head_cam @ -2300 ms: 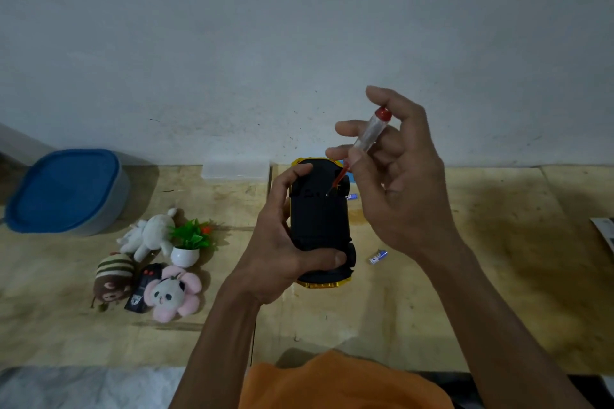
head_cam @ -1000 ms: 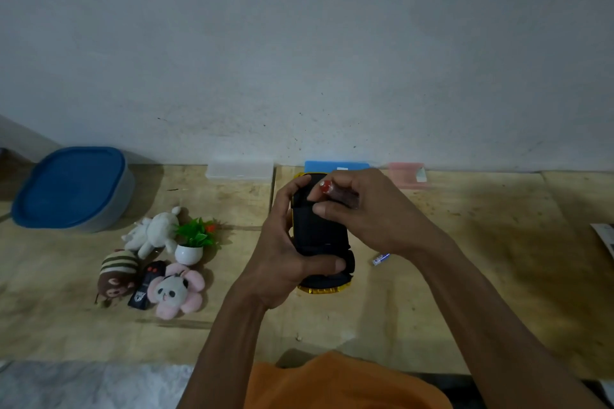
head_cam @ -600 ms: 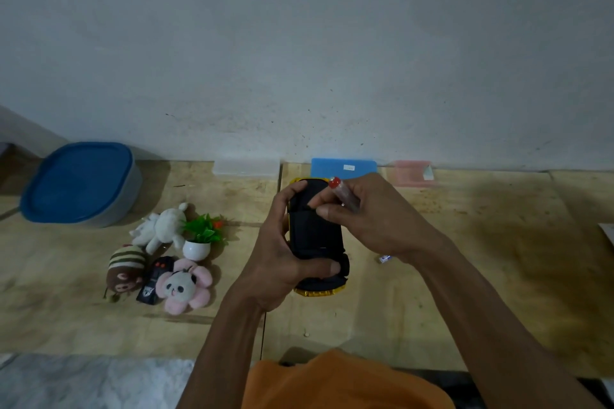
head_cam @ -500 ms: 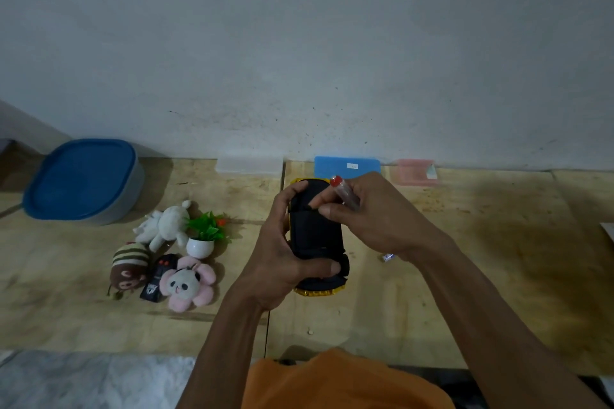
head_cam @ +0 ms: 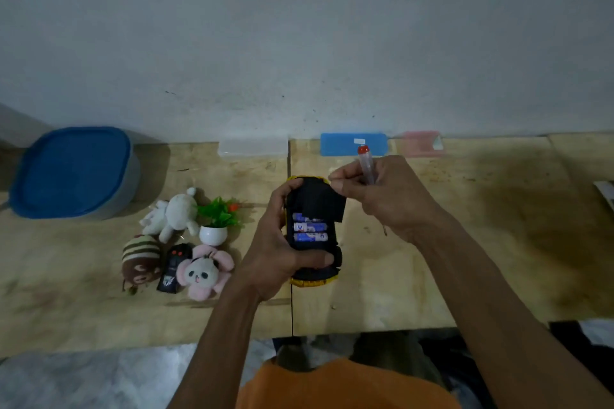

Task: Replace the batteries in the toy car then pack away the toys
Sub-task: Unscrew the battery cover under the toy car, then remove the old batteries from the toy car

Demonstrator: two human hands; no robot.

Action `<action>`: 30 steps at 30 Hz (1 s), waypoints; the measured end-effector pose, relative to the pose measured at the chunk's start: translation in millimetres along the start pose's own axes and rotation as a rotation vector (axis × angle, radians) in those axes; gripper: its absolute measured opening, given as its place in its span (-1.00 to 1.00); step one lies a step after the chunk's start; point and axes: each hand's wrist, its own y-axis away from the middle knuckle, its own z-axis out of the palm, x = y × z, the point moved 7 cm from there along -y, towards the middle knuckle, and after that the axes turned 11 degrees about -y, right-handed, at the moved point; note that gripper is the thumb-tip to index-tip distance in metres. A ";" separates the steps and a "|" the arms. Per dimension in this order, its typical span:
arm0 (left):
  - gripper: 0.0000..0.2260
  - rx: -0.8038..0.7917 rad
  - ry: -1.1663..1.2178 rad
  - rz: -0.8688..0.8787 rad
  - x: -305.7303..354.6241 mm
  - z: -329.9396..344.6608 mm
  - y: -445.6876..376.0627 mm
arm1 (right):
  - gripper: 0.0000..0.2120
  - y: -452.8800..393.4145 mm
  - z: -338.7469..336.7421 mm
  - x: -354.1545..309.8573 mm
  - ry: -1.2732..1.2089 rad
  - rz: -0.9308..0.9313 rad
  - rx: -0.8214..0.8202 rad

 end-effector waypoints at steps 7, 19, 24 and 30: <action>-0.03 0.015 0.061 -0.108 -31.9 -6.0 -11.5 | -0.93 -19.7 -67.9 54.9 -0.032 0.063 0.243; 0.09 0.122 0.090 -0.219 -56.8 22.7 -42.6 | -0.90 -92.5 -74.6 213.6 0.515 0.288 -0.016; 0.03 0.137 0.090 -0.249 -62.6 30.2 -50.4 | -0.91 -105.9 -73.5 232.7 0.561 0.282 -0.037; 0.01 0.121 0.089 -0.253 -62.2 30.3 -55.1 | -0.82 -104.9 -68.1 245.6 0.558 0.269 -0.015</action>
